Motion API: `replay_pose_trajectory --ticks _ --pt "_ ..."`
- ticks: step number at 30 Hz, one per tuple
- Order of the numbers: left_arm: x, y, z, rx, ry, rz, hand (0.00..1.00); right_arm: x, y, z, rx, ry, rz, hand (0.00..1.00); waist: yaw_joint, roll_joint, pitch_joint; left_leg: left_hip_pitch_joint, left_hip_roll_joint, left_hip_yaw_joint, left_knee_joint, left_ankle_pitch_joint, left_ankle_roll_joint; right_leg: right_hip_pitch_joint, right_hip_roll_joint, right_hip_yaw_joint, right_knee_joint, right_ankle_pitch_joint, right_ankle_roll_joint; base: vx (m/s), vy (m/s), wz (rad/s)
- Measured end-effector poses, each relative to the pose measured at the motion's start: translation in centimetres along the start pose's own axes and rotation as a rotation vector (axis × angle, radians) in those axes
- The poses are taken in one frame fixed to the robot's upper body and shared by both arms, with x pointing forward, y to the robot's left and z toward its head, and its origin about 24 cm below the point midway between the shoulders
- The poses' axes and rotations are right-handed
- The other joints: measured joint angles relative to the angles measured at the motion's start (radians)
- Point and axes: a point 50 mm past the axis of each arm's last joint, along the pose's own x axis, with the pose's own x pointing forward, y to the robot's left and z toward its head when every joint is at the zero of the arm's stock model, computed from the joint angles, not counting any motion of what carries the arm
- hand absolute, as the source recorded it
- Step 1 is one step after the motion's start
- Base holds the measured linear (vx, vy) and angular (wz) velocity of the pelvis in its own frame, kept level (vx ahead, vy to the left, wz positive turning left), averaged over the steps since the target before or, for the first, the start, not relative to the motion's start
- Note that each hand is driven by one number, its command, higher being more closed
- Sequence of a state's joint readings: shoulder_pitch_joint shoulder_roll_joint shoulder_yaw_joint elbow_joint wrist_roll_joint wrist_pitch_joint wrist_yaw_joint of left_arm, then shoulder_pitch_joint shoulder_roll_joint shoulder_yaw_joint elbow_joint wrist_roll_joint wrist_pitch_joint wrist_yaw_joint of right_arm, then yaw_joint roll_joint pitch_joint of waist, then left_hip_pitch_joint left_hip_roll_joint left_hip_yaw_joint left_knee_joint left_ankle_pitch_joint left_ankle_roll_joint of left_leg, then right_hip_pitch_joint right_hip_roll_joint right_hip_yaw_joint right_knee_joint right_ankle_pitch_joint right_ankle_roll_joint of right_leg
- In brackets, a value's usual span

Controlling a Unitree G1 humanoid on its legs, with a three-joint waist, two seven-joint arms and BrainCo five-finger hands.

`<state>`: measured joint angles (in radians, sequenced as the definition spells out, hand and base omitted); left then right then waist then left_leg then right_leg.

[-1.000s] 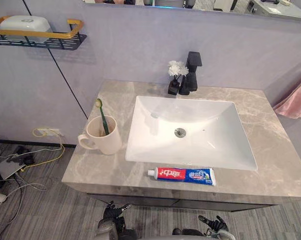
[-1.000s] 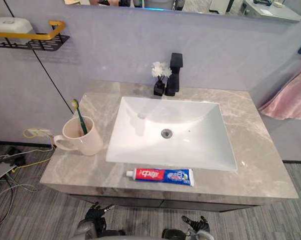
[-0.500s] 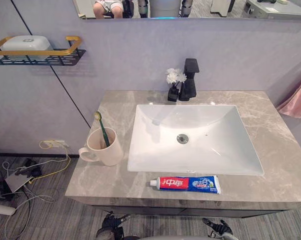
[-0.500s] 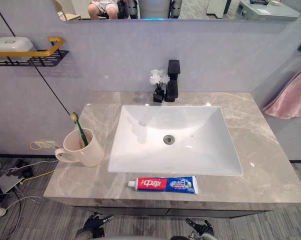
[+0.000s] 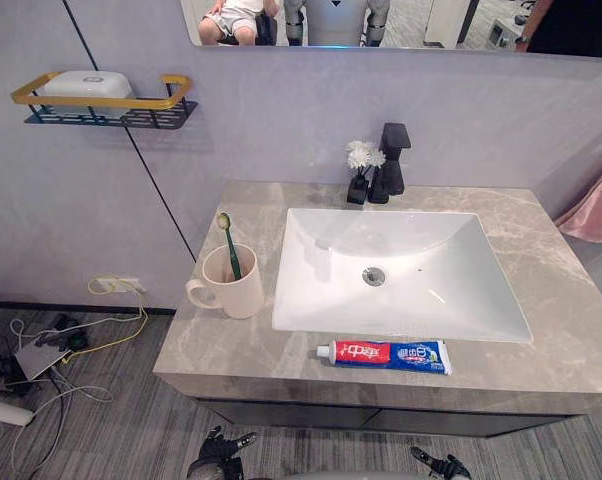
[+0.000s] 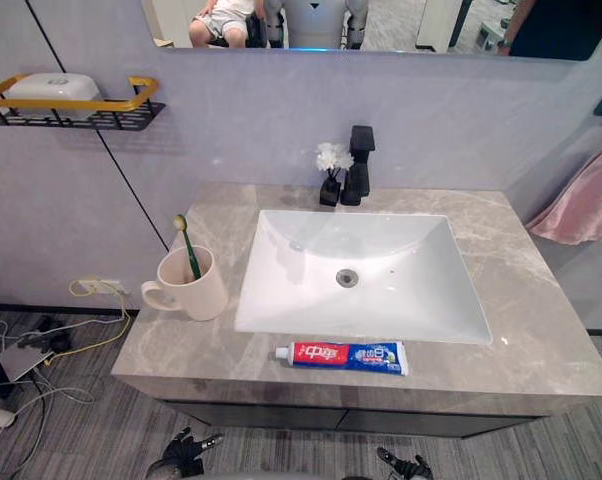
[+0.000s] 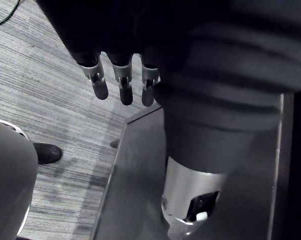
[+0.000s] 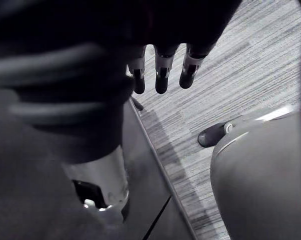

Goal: Organize washtable

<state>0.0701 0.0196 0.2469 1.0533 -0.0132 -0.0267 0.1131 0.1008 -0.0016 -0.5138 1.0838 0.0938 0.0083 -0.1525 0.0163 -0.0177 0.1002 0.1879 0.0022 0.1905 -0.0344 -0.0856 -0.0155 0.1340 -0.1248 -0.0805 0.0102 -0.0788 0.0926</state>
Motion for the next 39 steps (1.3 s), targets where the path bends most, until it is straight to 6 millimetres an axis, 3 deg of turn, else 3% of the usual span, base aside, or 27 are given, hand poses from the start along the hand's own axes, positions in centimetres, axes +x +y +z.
replay_pose_trajectory --ticks 9,13,17,21,22,23,25,26,27,31,32,33,35,39 --pt "0.0 1.9 -0.9 -0.141 0.04 0.087 0.0 0.1 -1.4 -1.1 0.145 0.059 -0.058 0.0 -0.001 -0.006 0.007 -0.005 -0.002 -0.039 0.002 0.0 0.0 0.028 -0.005 -0.053 -0.02 0.003 0.004 0.0 -0.028 0.14" --pt "-0.7 5.2 -2.9 -0.279 0.088 0.22 0.0 0.2 -2.2 -0.8 0.208 0.055 -0.089 0.0 0.003 0.0 0.011 -0.005 -0.003 -0.068 0.01 0.0 0.0 0.054 -0.011 -0.088 -0.032 0.003 0.004 -0.03 -0.047 0.21" --pt "-1.2 8.4 -3.0 -0.419 0.058 0.35 0.0 0.3 -3.2 -0.2 0.259 0.042 -0.12 0.0 0.021 0.016 0.019 -0.022 -0.007 -0.1 0.014 0.008 0.005 0.055 -0.018 -0.123 -0.031 0.003 0.005 -0.05 -0.041 0.27" --pt "-2.2 12.7 1.3 -0.503 -0.164 0.477 0.0 0.3 -3.5 0.1 0.277 0.025 -0.137 0.0 0.054 0.028 0.026 -0.039 -0.005 -0.126 0.013 0.022 0.001 0.057 -0.018 -0.161 -0.03 0.002 0.004 -0.05 -0.044 0.29" --pt "-3.3 14.0 4.1 -0.512 -0.316 0.512 0.0 0.3 -3.5 0.6 0.284 0.0 -0.137 0.0 0.059 0.035 0.028 -0.042 -0.004 -0.138 0.014 0.023 0.0 0.062 -0.018 -0.174 -0.029 0.001 0.004 -0.05 -0.046 0.23" --pt "-3.9 14.5 5.1 -0.512 -0.377 0.528 0.0 0.3 -3.5 0.8 0.285 -0.01 -0.135 0.0 0.06 0.039 0.029 -0.044 -0.005 -0.142 0.014 0.023 0.0 0.063 -0.018 -0.181 -0.028 -0.001 0.004 -0.06 -0.051 0.34" --pt "-7.8 15.9 11.0 -0.542 -0.717 0.567 0.0 0.2 -3.5 1.2 0.283 -0.033 -0.131 0.0 0.078 0.036 0.024 -0.066 -0.005 -0.166 0.039 0.022 -0.001 0.053 -0.023 -0.213 0.003 -0.024 0.003 -0.04 -0.039 0.35" --pt "-8.3 15.9 11.7 -0.543 -0.758 0.568 0.0 0.2 -3.5 1.1 0.282 -0.033 -0.131 0.0 0.081 0.036 0.024 -0.068 -0.005 -0.168 0.043 0.022 -0.001 0.053 -0.024 -0.215 0.006 -0.025 0.003 -0.01 -0.021 0.29" --pt "-10.4 16.0 13.9 -0.546 -0.902 0.581 0.0 0.1 -3.4 0.9 0.269 -0.033 -0.124 0.0 0.084 0.035 0.024 -0.073 -0.005 -0.177 0.053 0.021 -0.002 0.056 -0.029 -0.225 0.008 -0.027 0.003 0.0 -0.009 0.18" --pt "-16.3 14.7 17.8 -0.552 -1.233 0.568 0.0 0.1 -2.8 1.6 0.268 -0.059 -0.1 0.0 0.083 0.048 0.017 -0.092 -0.005 -0.196 0.084 0.014 -0.002 0.063 -0.03 -0.247 0.009 -0.028 0.002 -0.02 -0.015 0.18" --pt "-18.7 13.4 19.2 -0.505 -1.362 0.541 0.0 0.1 -2.5 1.6 0.254 -0.06 -0.08 0.0 0.084 0.049 0.016 -0.091 -0.005 -0.208 0.093 0.01 -0.003 0.074 -0.029 -0.254 0.007 -0.028 0.002 -0.04 -0.012 0.11" --pt "-19.8 12.7 19.7 -0.484 -1.415 0.517 0.0 0.1 -2.4 1.6 0.247 -0.062 -0.072 0.0 0.084 0.049 0.016 -0.091 -0.005 -0.21 0.097 0.009 -0.003 0.076 -0.029 -0.257 0.007 -0.028 0.002 -0.06 -0.016 0.14" --pt "-23.6 9.4 21.2 -0.427 -1.625 0.373 0.0 0.0 -1.9 1.8 0.243 -0.068 -0.051 0.0 0.083 0.05 0.014 -0.098 -0.005 -0.216 0.112 0.006 -0.002 0.079 -0.028 -0.263 0.007 -0.028 0.002 -0.08 -0.01 0.08" --pt "-27.4 5.0 21.6 -0.358 -1.827 0.113 0.0 -0.1 -1.6 1.3 0.233 -0.057 -0.025 0.0 0.077 0.052 0.011 -0.098 -0.003 -0.217 0.119 0.006 -0.002 0.082 -0.025 -0.263 0.007 -0.027 0.002 -0.05 -0.005 0.01"
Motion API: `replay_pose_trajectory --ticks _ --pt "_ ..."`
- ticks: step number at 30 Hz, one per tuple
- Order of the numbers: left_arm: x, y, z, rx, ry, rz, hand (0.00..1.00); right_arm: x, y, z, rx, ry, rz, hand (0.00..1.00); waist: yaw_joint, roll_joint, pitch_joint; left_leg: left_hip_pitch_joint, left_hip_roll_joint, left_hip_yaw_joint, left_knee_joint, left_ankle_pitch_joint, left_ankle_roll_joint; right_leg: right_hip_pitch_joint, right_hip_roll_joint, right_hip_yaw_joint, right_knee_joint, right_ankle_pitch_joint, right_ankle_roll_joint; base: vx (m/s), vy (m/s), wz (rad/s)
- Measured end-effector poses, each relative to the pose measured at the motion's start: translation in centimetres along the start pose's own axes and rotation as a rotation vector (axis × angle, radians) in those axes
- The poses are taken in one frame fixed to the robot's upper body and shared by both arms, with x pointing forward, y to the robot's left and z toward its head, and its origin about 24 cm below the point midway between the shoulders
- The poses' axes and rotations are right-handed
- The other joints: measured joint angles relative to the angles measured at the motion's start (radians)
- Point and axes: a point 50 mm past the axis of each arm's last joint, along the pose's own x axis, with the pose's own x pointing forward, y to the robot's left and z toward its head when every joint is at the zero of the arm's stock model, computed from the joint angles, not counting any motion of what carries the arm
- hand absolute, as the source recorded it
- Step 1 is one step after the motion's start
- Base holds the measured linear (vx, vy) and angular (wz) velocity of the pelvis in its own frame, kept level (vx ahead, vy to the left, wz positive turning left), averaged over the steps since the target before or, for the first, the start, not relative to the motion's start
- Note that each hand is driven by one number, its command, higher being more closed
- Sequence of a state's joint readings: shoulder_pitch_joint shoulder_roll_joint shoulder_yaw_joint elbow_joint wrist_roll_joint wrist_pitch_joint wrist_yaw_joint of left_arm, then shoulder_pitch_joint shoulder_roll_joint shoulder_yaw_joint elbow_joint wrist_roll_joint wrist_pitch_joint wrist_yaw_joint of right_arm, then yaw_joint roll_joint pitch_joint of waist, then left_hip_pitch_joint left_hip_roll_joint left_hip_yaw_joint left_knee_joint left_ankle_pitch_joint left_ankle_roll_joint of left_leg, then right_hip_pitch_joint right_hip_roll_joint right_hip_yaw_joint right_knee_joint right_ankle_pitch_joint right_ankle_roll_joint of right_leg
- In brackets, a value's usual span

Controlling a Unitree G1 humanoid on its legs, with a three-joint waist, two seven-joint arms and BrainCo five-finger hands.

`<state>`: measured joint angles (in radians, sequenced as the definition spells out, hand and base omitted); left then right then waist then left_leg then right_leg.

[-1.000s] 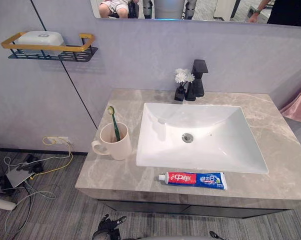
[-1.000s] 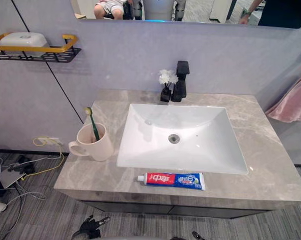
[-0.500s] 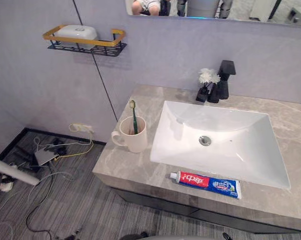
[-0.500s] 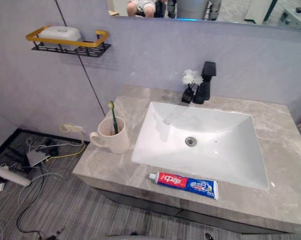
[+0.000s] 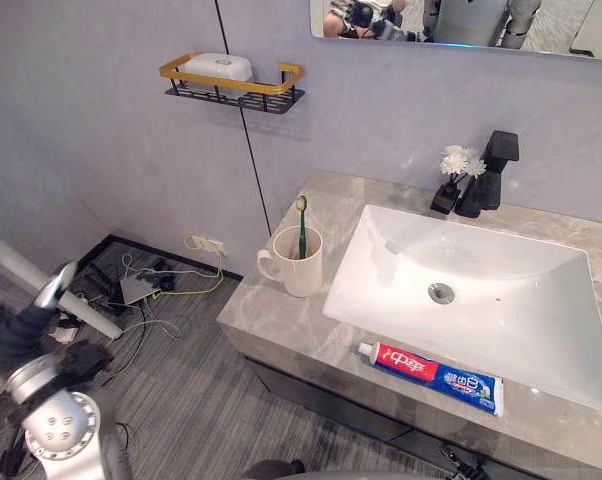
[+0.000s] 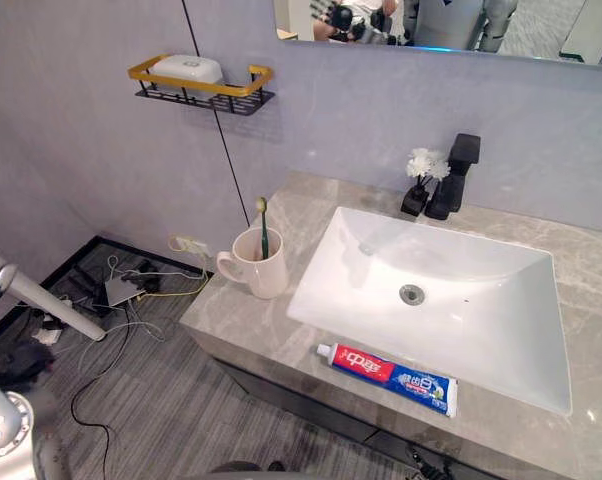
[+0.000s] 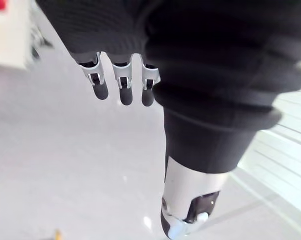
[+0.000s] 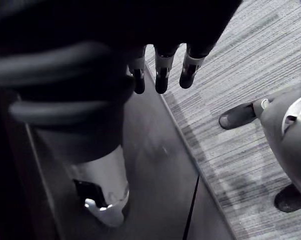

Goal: Organize washtable

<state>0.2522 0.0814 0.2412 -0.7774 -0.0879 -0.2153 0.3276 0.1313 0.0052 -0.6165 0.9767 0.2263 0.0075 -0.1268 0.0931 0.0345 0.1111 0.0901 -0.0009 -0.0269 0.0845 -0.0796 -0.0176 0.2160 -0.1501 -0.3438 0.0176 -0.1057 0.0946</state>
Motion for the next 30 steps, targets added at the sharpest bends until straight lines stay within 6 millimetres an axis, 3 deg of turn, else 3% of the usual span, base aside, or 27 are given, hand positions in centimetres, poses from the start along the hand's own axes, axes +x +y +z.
replay_pose_trajectory --ticks 4,8,16,19,23,30 --pt "-1.0 -3.5 1.1 -0.069 -0.041 -0.183 0.0 -0.1 -0.6 -0.9 -0.031 0.034 -0.01 0.0 -0.002 -0.002 -0.007 0.002 0.002 -0.001 0.001 0.0 0.0 0.003 0.004 0.001 -0.003 0.002 -0.002 -0.01 -0.001 0.0" --pt "-1.8 -5.3 1.3 -0.064 -0.052 -0.327 0.0 -0.1 -0.3 -1.3 -0.059 0.051 0.0 0.0 -0.023 -0.004 -0.008 0.005 0.004 0.002 0.001 0.0 0.0 0.003 0.008 0.015 -0.005 0.004 -0.004 -0.02 -0.002 -0.07" --pt "-5.9 -11.4 -1.5 -0.145 0.084 -0.719 0.0 0.0 -1.1 -1.8 -0.174 0.073 -0.008 0.0 -0.032 -0.008 -0.021 0.011 0.016 0.059 -0.016 0.003 -0.003 -0.021 0.016 0.072 -0.023 0.025 -0.008 -0.02 0.01 -0.2" --pt "-6.8 -12.2 -2.2 -0.097 0.09 -0.819 0.0 0.0 -1.5 -1.6 -0.192 0.07 -0.017 0.0 -0.056 -0.009 -0.024 0.008 0.019 0.067 -0.018 0.004 -0.004 -0.031 0.018 0.084 -0.022 0.028 -0.01 -0.03 -0.002 -0.14" --pt "-8.2 -12.9 -2.9 -0.071 0.113 -0.921 0.0 0.1 -2.0 -1.6 -0.245 0.072 -0.022 0.0 -0.056 -0.008 -0.028 0.01 0.02 0.086 -0.03 0.006 -0.006 -0.045 0.024 0.105 -0.022 0.034 -0.009 -0.02 -0.008 -0.15" --pt "-11.6 -13.6 -6.1 0.067 0.192 -1.144 0.0 0.2 -2.1 -1.1 -0.259 0.06 -0.025 0.0 -0.084 0.007 -0.029 0.018 0.021 0.1 -0.053 0.016 -0.008 -0.043 0.031 0.12 -0.056 0.058 -0.01 -0.02 -0.005 -0.08"
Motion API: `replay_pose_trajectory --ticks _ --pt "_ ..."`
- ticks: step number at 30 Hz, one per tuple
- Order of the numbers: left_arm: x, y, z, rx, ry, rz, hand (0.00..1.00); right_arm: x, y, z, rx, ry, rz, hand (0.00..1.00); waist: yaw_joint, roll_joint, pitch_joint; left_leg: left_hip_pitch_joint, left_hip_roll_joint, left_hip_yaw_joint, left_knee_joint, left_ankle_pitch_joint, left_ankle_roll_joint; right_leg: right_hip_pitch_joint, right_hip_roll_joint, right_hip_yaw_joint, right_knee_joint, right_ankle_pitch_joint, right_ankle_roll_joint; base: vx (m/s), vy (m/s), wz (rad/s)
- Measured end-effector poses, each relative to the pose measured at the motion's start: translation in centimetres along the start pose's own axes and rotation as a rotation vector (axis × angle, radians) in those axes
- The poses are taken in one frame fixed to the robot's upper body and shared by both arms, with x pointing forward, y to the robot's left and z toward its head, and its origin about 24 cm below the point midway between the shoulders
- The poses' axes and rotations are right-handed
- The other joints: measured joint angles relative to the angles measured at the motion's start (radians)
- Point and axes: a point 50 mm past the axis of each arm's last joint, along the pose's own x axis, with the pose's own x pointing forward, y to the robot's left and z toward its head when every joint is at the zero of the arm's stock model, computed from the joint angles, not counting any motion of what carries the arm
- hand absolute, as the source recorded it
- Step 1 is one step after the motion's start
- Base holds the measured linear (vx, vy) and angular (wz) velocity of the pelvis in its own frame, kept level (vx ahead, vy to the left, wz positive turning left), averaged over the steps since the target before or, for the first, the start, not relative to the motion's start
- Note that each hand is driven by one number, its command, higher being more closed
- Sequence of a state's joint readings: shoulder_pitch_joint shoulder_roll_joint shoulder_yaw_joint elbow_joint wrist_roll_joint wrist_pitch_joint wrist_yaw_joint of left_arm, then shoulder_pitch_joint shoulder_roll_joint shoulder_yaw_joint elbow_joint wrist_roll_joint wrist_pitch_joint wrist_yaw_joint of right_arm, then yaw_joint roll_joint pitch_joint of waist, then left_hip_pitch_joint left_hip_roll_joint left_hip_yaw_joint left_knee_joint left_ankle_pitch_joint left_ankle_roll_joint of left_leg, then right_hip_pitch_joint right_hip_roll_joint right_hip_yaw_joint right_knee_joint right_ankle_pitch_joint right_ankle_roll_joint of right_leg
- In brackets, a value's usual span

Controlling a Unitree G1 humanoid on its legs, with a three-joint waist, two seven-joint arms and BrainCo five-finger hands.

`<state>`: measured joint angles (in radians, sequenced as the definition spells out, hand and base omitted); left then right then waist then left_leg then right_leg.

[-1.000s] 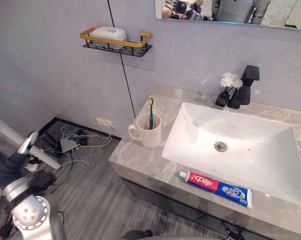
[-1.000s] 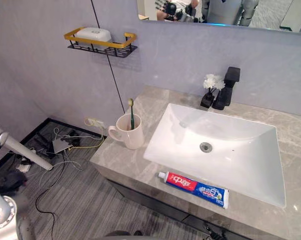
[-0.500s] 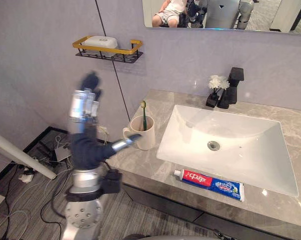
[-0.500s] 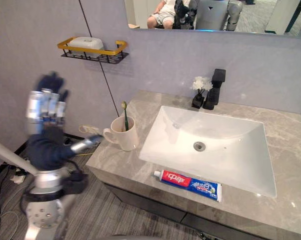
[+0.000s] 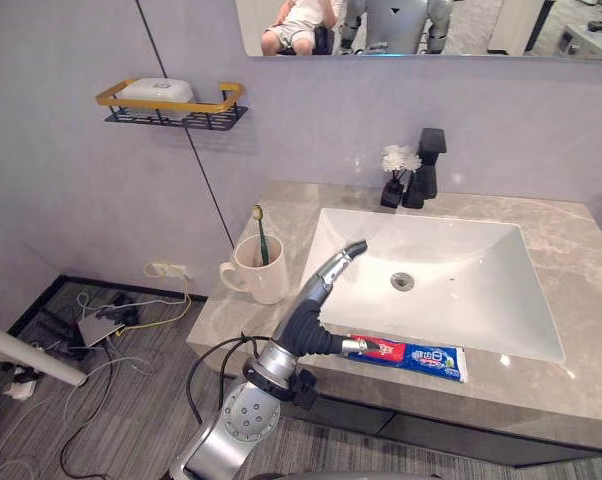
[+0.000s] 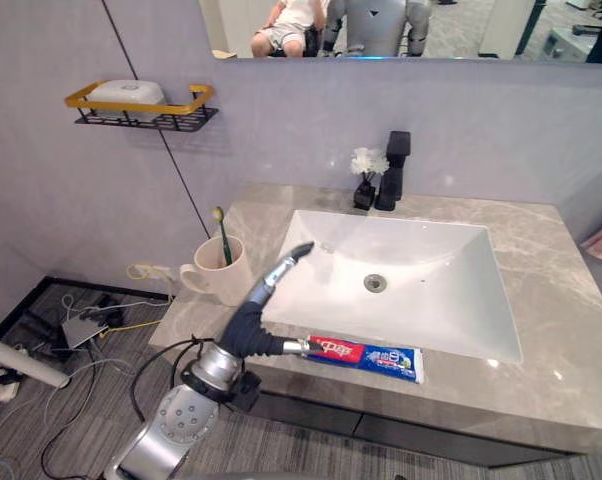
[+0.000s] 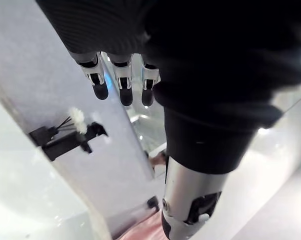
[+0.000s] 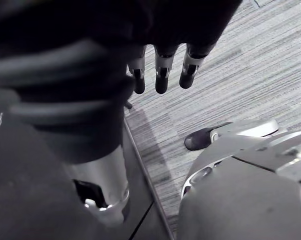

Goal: Organize washtable

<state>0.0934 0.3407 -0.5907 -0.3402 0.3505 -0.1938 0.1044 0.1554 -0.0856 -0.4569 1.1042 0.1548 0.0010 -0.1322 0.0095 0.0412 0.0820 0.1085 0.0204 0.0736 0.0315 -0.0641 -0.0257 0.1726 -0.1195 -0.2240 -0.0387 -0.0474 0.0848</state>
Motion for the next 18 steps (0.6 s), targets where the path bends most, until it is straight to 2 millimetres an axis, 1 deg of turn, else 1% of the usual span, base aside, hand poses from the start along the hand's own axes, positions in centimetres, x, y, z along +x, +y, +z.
replay_pose_trajectory --ticks 1,3,4,7,13,18 --pt "-0.1 -0.3 -0.4 0.019 0.017 -0.026 0.0 0.1 -0.3 0.2 -0.001 -0.006 -0.008 0.0 -0.002 0.008 0.001 0.001 0.0 0.001 -0.002 0.0 0.0 0.0 0.0 0.001 -0.001 0.001 0.001 -0.02 -0.006 -0.07" --pt "-0.2 -0.6 -0.8 0.042 0.033 -0.049 0.0 0.1 -0.6 0.4 0.0 -0.01 -0.016 0.0 -0.006 0.016 0.001 0.003 -0.001 0.001 -0.008 0.001 -0.001 0.0 -0.001 0.001 -0.003 0.001 0.001 0.0 0.0 0.0" --pt "-0.4 -0.7 -1.2 0.066 0.046 -0.062 0.0 0.1 -0.8 0.5 -0.002 -0.013 -0.02 0.0 -0.014 0.021 0.001 0.01 -0.002 0.0 -0.023 0.008 -0.002 0.002 0.0 -0.001 -0.009 0.001 0.001 0.0 0.0 0.0" --pt "-0.7 -0.9 -1.9 0.111 0.073 -0.099 0.0 0.2 -0.6 0.8 0.0 -0.021 -0.017 0.0 -0.031 0.022 0.001 0.012 -0.002 -0.005 -0.032 0.011 -0.006 0.015 0.004 -0.009 -0.035 0.01 0.0 0.01 -0.017 0.05" --pt "-0.7 -1.0 -2.1 0.141 0.087 -0.116 0.0 0.2 -0.3 1.6 0.005 -0.042 -0.009 0.0 -0.048 0.033 0.01 0.014 -0.001 -0.006 -0.033 0.011 -0.006 0.026 0.006 -0.014 -0.049 0.012 0.0 0.0 -0.005 0.01" --pt "-0.7 -1.0 -2.1 0.143 0.084 -0.118 0.0 0.2 -0.3 1.6 0.006 -0.042 -0.009 0.0 -0.05 0.039 0.027 0.027 0.003 -0.004 -0.039 0.01 -0.007 0.037 0.01 -0.012 -0.055 0.013 0.0 -0.02 -0.017 -0.01"
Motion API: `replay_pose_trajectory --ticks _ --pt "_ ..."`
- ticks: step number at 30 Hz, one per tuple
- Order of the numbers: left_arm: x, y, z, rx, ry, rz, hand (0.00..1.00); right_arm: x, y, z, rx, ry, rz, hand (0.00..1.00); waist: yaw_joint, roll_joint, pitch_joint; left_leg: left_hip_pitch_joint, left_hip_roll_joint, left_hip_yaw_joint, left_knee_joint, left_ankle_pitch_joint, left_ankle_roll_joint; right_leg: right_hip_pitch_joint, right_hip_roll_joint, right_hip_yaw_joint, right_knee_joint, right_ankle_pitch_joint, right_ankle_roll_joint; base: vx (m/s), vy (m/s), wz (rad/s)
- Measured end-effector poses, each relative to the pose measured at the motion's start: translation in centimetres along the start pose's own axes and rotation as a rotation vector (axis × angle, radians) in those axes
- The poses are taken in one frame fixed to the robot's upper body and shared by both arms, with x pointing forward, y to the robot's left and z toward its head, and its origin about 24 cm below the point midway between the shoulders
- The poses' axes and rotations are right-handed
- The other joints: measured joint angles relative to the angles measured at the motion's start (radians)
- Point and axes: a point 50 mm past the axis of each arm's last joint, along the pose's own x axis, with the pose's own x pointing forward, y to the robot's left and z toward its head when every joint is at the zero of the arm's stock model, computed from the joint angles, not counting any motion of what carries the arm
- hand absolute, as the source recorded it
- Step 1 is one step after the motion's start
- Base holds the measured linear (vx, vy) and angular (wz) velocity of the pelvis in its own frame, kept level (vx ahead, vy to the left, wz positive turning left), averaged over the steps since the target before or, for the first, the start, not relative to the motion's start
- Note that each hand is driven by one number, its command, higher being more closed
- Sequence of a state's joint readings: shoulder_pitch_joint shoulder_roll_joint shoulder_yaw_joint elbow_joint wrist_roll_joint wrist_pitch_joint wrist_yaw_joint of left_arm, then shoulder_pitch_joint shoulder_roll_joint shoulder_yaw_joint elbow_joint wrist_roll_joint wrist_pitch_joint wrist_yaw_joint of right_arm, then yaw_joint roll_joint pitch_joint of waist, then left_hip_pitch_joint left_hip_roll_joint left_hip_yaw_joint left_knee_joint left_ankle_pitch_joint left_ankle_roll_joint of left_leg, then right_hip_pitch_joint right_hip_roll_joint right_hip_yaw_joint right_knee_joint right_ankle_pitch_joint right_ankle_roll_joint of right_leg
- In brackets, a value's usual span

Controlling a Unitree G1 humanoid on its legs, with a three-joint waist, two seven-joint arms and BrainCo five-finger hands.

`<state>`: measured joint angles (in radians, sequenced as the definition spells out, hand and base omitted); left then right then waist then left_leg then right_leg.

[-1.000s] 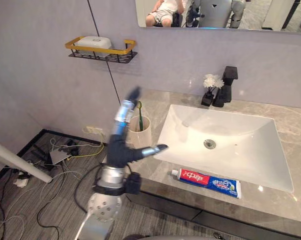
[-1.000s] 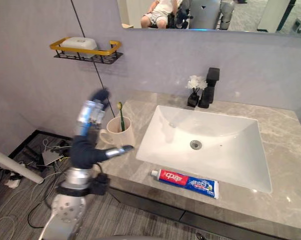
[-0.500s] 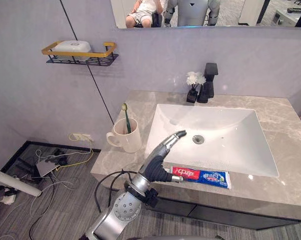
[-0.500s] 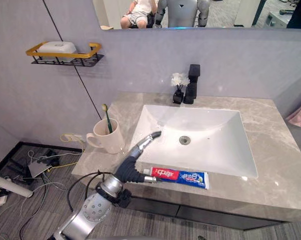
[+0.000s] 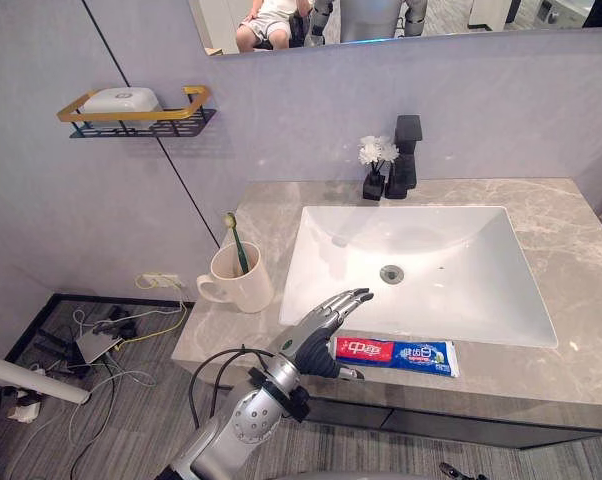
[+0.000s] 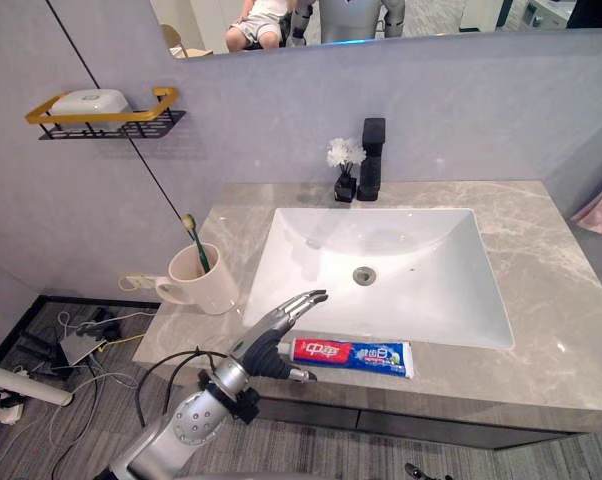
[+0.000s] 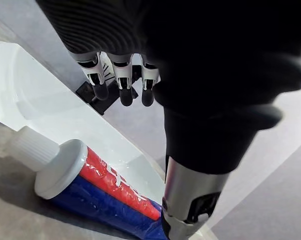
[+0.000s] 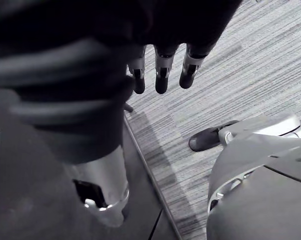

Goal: Organize washtable

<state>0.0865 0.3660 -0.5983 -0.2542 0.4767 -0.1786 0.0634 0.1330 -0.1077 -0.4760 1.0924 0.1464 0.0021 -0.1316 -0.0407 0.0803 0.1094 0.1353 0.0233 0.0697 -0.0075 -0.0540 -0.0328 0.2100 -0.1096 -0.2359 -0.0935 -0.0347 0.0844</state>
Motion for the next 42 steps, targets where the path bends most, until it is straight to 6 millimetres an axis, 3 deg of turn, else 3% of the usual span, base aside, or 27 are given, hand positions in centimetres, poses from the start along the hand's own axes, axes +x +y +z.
replay_pose_trajectory --ticks 15,22,23,42 --pt "0.8 -0.2 -0.9 0.034 0.02 -0.062 0.0 0.1 -0.5 0.4 0.02 -0.005 -0.014 0.0 -0.008 0.018 0.016 0.004 0.005 0.017 -0.013 0.001 -0.003 -0.01 0.005 0.02 -0.005 0.003 -0.004 -0.01 -0.007 -0.03" --pt "0.8 -0.8 -1.7 0.036 0.056 -0.093 0.0 0.1 -0.3 0.6 0.021 -0.01 -0.01 0.0 -0.028 0.019 0.017 0.004 0.008 0.025 -0.013 -0.002 -0.006 -0.014 0.007 0.03 -0.005 0.004 -0.004 -0.02 -0.013 -0.03" --pt "0.8 -0.8 -1.7 0.037 0.056 -0.094 1.0 0.1 -0.3 0.6 0.022 -0.009 -0.01 0.0 -0.028 0.02 0.017 0.004 0.009 0.031 -0.013 -0.002 -0.007 -0.018 0.008 0.036 -0.005 0.004 -0.004 -0.02 -0.017 -0.13" --pt "2.8 0.2 -1.8 0.066 0.028 -0.083 1.0 0.2 -0.5 1.1 0.034 -0.027 -0.011 0.0 -0.033 0.031 0.022 0.003 0.011 0.038 -0.013 -0.003 -0.008 -0.023 0.009 0.045 -0.006 0.006 -0.003 -0.01 -0.01 -0.02"
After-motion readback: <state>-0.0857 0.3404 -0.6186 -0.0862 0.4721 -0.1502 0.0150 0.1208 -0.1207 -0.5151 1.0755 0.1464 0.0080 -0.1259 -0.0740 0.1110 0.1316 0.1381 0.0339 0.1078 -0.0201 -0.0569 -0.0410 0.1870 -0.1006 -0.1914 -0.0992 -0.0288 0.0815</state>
